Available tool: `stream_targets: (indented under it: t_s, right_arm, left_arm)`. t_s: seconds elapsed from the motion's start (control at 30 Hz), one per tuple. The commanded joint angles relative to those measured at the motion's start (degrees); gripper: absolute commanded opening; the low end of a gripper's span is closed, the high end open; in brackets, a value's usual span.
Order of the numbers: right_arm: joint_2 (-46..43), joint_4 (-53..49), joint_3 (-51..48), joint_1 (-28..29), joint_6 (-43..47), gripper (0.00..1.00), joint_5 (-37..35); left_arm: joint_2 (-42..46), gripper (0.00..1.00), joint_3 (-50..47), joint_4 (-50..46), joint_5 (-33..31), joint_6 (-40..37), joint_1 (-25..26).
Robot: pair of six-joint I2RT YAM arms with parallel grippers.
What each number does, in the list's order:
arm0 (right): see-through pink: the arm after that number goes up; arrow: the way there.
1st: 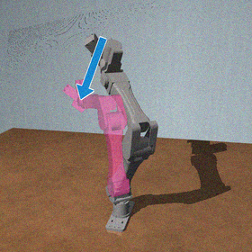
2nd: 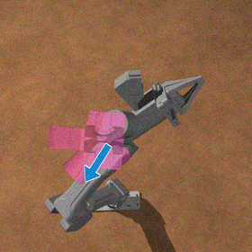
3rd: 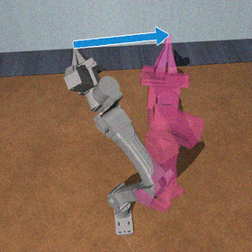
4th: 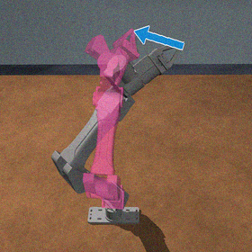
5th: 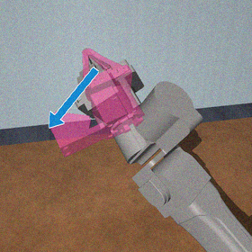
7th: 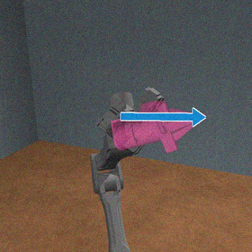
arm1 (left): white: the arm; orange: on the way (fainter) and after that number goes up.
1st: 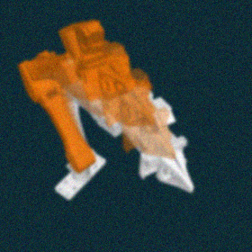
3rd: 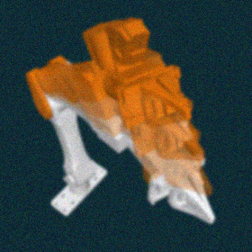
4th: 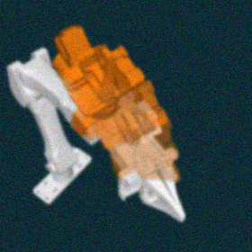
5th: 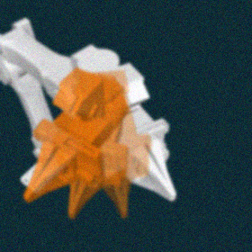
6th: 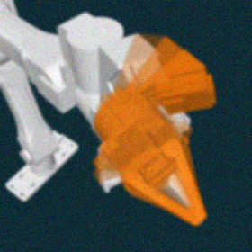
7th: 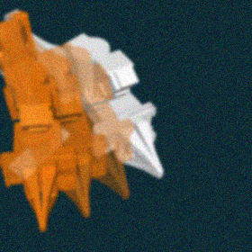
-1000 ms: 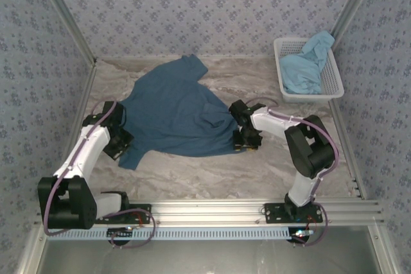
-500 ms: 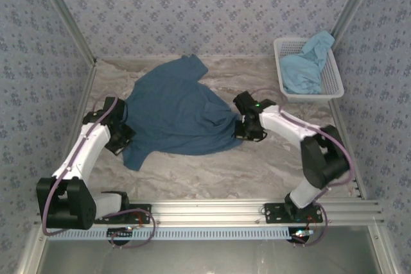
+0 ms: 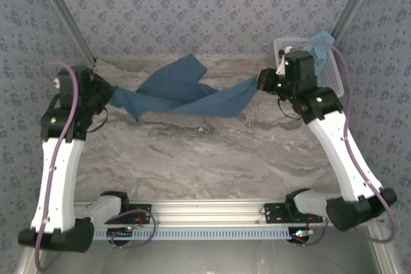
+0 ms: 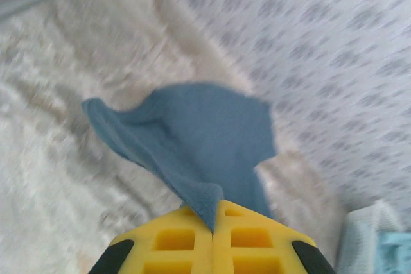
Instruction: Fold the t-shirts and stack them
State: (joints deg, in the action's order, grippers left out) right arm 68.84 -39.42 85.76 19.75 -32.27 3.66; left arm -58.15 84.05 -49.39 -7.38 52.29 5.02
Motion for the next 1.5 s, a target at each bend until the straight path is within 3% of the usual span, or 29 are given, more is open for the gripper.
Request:
stream_targets:
  t_s: [0.0,0.13,0.3,0.53,0.8,0.9,1.1,1.2,1.33,1.47]
  right_arm:
    - [-7.49,4.68,1.43,0.47,1.73,0.0,2.23]
    - [-15.35,7.94,0.57,0.47,0.58,0.0,4.36]
    - [-15.8,7.86,3.66,0.39,-2.55,0.0,6.1]
    - [-2.11,7.2,9.41,-2.58,-6.8,0.0,10.32]
    - [15.36,18.97,10.16,-7.95,-11.2,0.0,17.43]
    - [21.25,21.96,14.98,-10.27,-12.77,0.0,19.78]
    - [28.26,26.58,27.44,-14.85,-15.72,0.0,21.8]
    - [29.07,30.15,31.21,-17.65,-18.41,0.0,21.74]
    - [30.3,31.67,34.91,-21.23,-22.1,0.0,23.87]
    - [29.45,29.2,32.63,-21.85,-21.87,0.0,25.13]
  left_arm:
    - [6.3,0.0,3.75,5.94,-6.06,-1.82,0.19]
    - [8.32,0.0,10.87,8.29,-8.29,-5.17,0.17]
    - [-0.19,0.0,25.37,4.77,-5.54,-5.93,0.19]
    - [-18.57,0.0,37.4,1.16,1.13,-5.49,-1.98]
    - [-39.13,0.0,48.22,4.5,13.93,-6.2,-8.46]
    - [-46.69,0.0,59.65,4.21,17.72,-5.62,-10.38]
    - [-60.35,0.0,92.06,4.78,23.27,0.32,-12.63]
    - [-57.83,0.0,92.12,10.07,23.95,2.36,-12.95]
    - [-49.11,0.0,84.03,13.92,23.73,0.32,-12.59]
    - [-41.09,0.0,76.27,5.81,21.62,-5.04,-11.41]
